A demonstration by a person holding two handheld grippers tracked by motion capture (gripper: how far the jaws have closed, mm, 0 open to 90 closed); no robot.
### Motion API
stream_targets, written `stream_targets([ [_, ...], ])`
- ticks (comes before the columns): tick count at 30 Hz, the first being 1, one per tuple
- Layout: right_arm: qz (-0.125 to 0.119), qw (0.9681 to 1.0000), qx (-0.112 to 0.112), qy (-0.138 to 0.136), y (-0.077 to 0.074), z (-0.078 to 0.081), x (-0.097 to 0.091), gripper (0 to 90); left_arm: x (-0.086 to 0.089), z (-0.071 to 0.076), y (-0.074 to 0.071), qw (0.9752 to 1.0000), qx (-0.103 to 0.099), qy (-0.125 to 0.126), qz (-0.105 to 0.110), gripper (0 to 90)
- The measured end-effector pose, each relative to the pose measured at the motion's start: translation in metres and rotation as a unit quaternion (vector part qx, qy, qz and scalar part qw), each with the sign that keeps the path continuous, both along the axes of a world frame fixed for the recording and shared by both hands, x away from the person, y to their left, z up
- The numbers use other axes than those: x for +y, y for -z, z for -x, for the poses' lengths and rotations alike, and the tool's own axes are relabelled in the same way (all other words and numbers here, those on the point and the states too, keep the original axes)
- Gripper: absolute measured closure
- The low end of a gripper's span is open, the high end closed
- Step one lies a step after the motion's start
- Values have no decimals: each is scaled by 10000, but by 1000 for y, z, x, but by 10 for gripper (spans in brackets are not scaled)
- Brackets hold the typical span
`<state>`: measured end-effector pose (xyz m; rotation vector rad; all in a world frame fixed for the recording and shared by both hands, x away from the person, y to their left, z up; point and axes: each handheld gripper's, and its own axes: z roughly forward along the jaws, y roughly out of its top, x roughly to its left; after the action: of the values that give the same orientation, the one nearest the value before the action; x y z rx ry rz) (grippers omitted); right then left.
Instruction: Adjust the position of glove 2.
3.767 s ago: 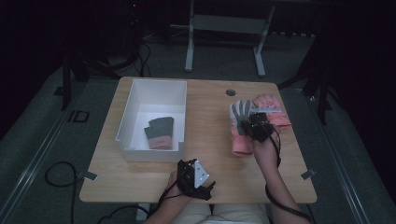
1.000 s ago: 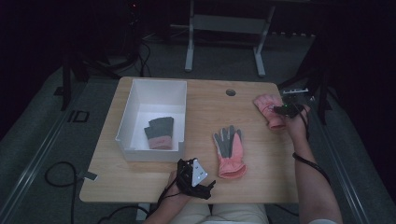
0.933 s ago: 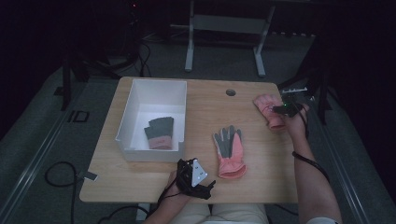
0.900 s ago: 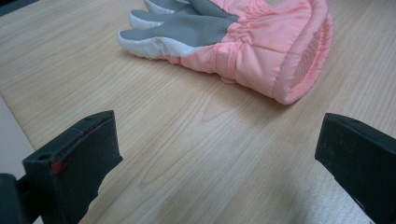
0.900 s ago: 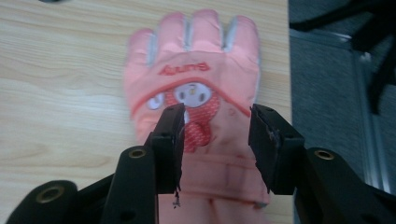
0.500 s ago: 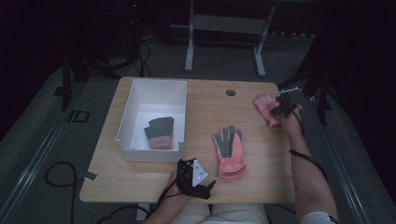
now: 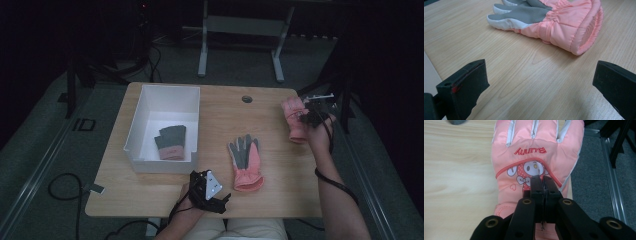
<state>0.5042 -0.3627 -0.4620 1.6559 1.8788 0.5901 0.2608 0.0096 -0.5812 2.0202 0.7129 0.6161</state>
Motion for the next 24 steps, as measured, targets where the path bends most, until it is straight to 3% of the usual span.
stream_targets([
  [1, 0, 10000, 0, 0, 0, 0, 0, 883, 0, 0, 0, 10000, -3, 2, -6, 0],
  [2, -9, 9999, -108, 44, -10, 19, 3, 883, 0, 0, 0, 10000, 1, -1, -11, 0],
  [3, -9, 9999, -108, 44, -10, 19, 3, 883, -1, 0, 0, 10000, -10, -14, -10, 0],
  [5, 116, 9995, -282, 72, -18, 39, 9, 883, -1, 1, 0, 10000, -29, -39, -17, 0],
  [6, 75, 9995, -314, 52, -24, 58, 15, 884, -2, 1, 0, 10000, -54, -48, -28, 0],
  [8, 95, 9994, -332, 30, -25, 64, 17, 885, -2, 1, 0, 10000, -59, -46, -31, 0],
  [9, 156, 9992, -359, -32, -27, 78, 21, 885, -2, 1, 0, 10000, -64, -44, -22, 0],
  [13, -10, 9988, -490, -16, -31, 103, 25, 886, -2, 2, 0, 10000, -49, -30, 18, 0],
  [14, -59, 9986, -518, -68, -31, 118, 28, 886, -2, 2, 0, 10000, -80, -7, 35, 0],
  [16, -85, 9987, -496, -96, -28, 130, 33, 886, -2, 3, 0, 9999, -128, 14, 45, 0],
  [22, -198, 9990, -386, -112, -14, 156, 39, 888, -2, 3, -1, 9999, -147, 17, 40, 0],
  [24, -127, 9992, -346, -126, -5, 160, 42, 888, -2, 3, -1, 9999, -144, 17, 30, 0],
])
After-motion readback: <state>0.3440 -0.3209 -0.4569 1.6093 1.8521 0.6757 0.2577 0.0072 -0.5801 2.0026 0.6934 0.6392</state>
